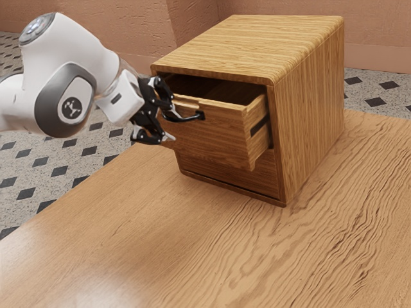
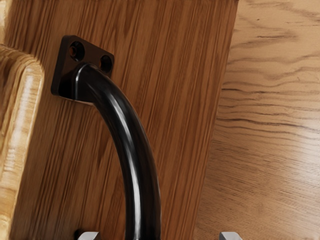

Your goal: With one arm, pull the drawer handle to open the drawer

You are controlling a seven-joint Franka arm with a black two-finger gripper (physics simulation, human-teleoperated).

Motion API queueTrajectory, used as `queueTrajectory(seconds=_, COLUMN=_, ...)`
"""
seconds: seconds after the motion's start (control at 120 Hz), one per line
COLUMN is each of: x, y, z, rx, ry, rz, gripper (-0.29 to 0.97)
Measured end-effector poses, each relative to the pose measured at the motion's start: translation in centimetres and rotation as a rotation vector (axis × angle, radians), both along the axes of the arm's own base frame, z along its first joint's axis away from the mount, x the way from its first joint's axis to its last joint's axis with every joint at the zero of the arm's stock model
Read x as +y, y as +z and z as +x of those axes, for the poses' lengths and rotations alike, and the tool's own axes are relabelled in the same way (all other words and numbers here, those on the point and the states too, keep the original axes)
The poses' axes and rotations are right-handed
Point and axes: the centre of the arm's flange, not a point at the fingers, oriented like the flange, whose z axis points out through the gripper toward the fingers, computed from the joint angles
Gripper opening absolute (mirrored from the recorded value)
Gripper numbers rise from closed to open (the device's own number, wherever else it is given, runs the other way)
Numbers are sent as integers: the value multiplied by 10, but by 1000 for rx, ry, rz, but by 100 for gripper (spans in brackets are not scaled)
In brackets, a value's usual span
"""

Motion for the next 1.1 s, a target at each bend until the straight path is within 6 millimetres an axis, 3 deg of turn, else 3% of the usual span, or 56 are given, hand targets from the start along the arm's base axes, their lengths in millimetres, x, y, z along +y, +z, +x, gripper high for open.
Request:
queueTrajectory(seconds=0.125, x=2, y=3, z=-15, rx=-3, ry=-11, rz=-1, gripper=13)
queueTrajectory(seconds=0.525, x=0, y=-3, z=-31, rx=12, ry=-21, rz=-6, gripper=35)
queueTrajectory(seconds=0.967, x=0, y=3, z=-61, rx=12, ry=-23, rz=2, gripper=25)
queueTrajectory(seconds=1.1, x=-4, y=6, z=-73, rx=11, ry=-17, rz=13, gripper=28)
